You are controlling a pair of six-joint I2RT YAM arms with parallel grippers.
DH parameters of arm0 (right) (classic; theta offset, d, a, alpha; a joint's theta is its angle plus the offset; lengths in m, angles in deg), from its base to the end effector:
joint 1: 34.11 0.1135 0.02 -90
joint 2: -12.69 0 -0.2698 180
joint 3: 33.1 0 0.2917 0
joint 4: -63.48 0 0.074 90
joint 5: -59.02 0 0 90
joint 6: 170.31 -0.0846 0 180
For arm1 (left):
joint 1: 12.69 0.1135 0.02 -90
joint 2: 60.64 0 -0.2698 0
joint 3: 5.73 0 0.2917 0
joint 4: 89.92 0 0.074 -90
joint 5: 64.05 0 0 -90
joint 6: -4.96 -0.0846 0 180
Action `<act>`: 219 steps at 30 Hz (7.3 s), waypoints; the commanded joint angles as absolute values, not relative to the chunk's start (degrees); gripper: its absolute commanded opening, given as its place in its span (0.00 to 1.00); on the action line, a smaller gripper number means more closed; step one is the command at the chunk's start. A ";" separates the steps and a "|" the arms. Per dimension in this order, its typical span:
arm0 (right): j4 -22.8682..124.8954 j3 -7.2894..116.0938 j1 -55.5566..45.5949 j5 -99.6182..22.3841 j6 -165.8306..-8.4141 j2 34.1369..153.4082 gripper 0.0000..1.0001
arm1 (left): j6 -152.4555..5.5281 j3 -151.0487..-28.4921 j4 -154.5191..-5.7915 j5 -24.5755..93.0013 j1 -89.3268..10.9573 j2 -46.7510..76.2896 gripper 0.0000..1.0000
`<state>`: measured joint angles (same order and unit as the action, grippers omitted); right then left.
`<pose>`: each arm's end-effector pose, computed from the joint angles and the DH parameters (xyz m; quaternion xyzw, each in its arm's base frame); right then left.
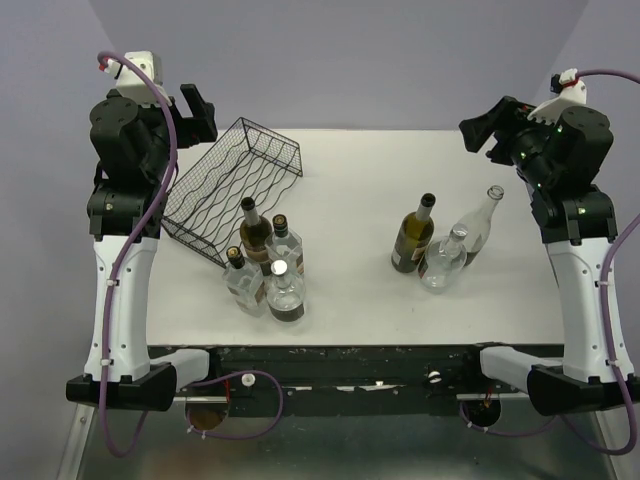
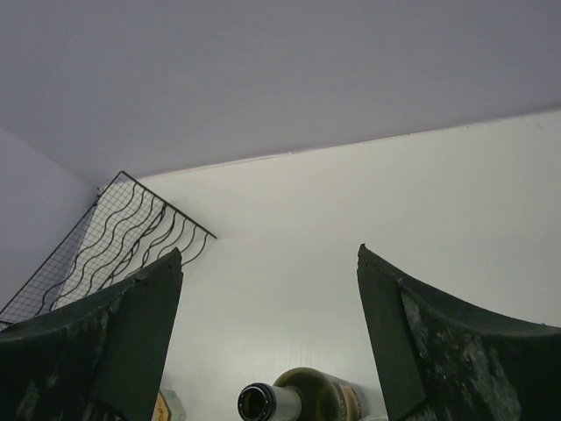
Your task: Put the wine bottle on the wine rack
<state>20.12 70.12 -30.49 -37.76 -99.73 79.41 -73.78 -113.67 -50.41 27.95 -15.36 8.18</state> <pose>0.3035 0.0292 0.5160 0.0638 0.7451 0.1756 0.6402 0.3069 -0.0173 0.5480 -0.0409 0.7083 -0.0977 0.6979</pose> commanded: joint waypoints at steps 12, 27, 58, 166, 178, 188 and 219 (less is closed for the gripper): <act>23.14 66.04 -30.77 -44.93 -99.47 74.12 0.91 | -73.97 -103.39 -51.86 25.41 -15.06 -0.08 0.99; 28.67 64.20 -3.46 -53.42 -90.87 82.82 0.93 | -73.44 -98.37 -47.73 42.03 -14.97 -7.63 0.99; 18.12 82.03 27.86 -20.17 -83.29 114.11 0.70 | -74.85 -96.97 -46.41 40.36 -14.97 -12.03 0.99; 6.08 88.99 9.75 -29.83 -107.38 82.13 0.01 | -89.95 -74.81 -86.84 49.42 -52.76 10.20 0.45; 3.10 80.29 9.84 -26.49 -105.27 74.92 0.98 | -103.13 -77.02 -91.13 47.75 -52.68 7.84 0.00; -6.39 84.23 9.84 -23.86 -101.32 71.14 1.00 | -130.37 -77.54 -97.65 46.79 -52.94 5.63 0.00; -17.83 76.96 9.84 -26.48 -87.60 80.19 0.99 | -174.95 -79.48 -94.13 49.07 -57.33 4.14 0.00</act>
